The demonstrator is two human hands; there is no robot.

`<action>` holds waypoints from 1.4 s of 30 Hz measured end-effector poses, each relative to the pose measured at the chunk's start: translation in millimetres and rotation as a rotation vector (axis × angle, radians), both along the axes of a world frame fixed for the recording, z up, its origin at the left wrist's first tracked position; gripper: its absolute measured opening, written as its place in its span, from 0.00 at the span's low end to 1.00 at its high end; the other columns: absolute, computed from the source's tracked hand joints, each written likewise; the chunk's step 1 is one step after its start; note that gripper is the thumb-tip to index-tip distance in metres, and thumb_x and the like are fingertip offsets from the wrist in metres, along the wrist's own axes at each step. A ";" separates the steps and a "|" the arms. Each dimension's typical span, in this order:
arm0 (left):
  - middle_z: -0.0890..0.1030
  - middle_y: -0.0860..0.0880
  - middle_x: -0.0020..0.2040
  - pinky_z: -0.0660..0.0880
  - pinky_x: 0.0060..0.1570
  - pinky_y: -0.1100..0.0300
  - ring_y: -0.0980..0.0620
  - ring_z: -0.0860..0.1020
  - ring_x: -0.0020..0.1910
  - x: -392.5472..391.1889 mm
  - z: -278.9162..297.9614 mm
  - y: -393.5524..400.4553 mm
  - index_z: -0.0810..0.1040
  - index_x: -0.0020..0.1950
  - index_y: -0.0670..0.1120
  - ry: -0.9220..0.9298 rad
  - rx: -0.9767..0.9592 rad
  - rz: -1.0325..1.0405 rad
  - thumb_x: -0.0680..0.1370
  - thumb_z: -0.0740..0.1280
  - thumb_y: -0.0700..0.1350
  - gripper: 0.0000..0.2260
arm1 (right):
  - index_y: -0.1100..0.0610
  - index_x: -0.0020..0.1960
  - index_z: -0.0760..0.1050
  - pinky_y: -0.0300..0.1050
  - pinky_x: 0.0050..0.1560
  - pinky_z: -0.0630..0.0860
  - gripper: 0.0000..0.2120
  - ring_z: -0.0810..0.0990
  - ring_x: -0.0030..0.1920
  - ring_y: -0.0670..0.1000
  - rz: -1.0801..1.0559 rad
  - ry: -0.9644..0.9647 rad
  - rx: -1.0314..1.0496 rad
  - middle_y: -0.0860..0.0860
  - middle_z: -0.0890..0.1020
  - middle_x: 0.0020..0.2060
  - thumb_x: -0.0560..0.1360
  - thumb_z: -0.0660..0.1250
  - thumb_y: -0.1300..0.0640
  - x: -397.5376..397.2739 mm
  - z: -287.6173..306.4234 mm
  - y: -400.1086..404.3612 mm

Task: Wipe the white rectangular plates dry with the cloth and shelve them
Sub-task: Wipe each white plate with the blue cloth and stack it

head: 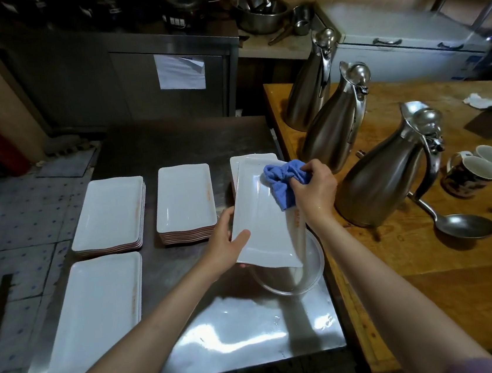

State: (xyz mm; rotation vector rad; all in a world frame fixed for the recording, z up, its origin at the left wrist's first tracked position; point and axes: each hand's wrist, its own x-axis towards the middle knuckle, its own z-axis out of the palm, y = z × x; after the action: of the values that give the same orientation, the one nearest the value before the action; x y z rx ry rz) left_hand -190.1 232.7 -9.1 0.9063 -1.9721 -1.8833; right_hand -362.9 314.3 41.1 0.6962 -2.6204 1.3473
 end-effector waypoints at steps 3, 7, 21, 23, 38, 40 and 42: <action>0.74 0.52 0.57 0.81 0.44 0.55 0.52 0.77 0.54 1.0 1.0 -0.5 0.63 0.69 0.51 -0.004 0.010 -0.001 0.80 0.64 0.41 0.19 | 0.56 0.47 0.75 0.37 0.47 0.73 0.06 0.77 0.46 0.48 -0.002 -0.015 0.002 0.49 0.76 0.44 0.72 0.71 0.62 2.6 -2.5 -0.1; 0.74 0.50 0.61 0.82 0.44 0.49 0.47 0.78 0.57 3.5 -0.7 -2.8 0.63 0.71 0.51 -0.010 0.064 0.027 0.79 0.64 0.41 0.21 | 0.60 0.59 0.78 0.35 0.53 0.68 0.13 0.76 0.55 0.50 0.113 -0.034 0.049 0.54 0.80 0.55 0.74 0.67 0.63 7.2 -8.2 9.4; 0.75 0.50 0.59 0.81 0.41 0.54 0.52 0.80 0.51 9.8 8.9 -1.9 0.64 0.69 0.50 -0.002 0.072 -0.065 0.79 0.64 0.40 0.20 | 0.58 0.54 0.79 0.41 0.51 0.72 0.11 0.77 0.53 0.54 0.197 0.110 0.194 0.55 0.81 0.50 0.72 0.68 0.67 0.3 -13.7 7.7; 0.75 0.52 0.56 0.82 0.39 0.53 0.55 0.80 0.49 9.7 13.3 -1.7 0.64 0.70 0.50 -0.003 0.073 -0.082 0.79 0.64 0.40 0.20 | 0.57 0.53 0.77 0.41 0.50 0.74 0.11 0.77 0.52 0.51 0.188 0.061 0.152 0.54 0.80 0.50 0.72 0.68 0.67 2.4 -8.1 4.8; 0.75 0.48 0.61 0.78 0.34 0.65 0.51 0.79 0.52 9.7 16.3 -6.9 0.65 0.68 0.50 -0.002 0.048 -0.071 0.78 0.67 0.42 0.20 | 0.60 0.56 0.80 0.38 0.56 0.72 0.11 0.74 0.50 0.46 0.381 0.009 0.192 0.54 0.81 0.53 0.75 0.66 0.66 31.3 1.3 -5.9; 0.72 0.53 0.63 0.75 0.49 0.67 0.58 0.74 0.57 8.8 15.4 -7.7 0.65 0.69 0.49 -0.005 0.010 -0.063 0.78 0.66 0.42 0.21 | 0.61 0.54 0.81 0.39 0.55 0.73 0.10 0.77 0.50 0.49 0.429 0.022 0.191 0.56 0.81 0.52 0.74 0.66 0.67 38.3 -1.3 -3.9; 0.69 0.55 0.64 0.68 0.62 0.64 0.58 0.68 0.64 8.5 13.0 -9.6 0.65 0.68 0.51 -0.010 -0.011 -0.055 0.78 0.67 0.42 0.21 | 0.62 0.53 0.81 0.39 0.54 0.73 0.09 0.78 0.51 0.53 0.492 0.037 0.188 0.57 0.82 0.50 0.73 0.67 0.68 46.2 -5.5 -0.9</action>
State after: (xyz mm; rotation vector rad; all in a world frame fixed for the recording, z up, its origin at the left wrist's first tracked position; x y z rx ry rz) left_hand -181.6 223.0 3.9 0.8681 -2.0311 -1.8987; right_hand -316.7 313.4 35.6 1.4532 -2.6720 1.1694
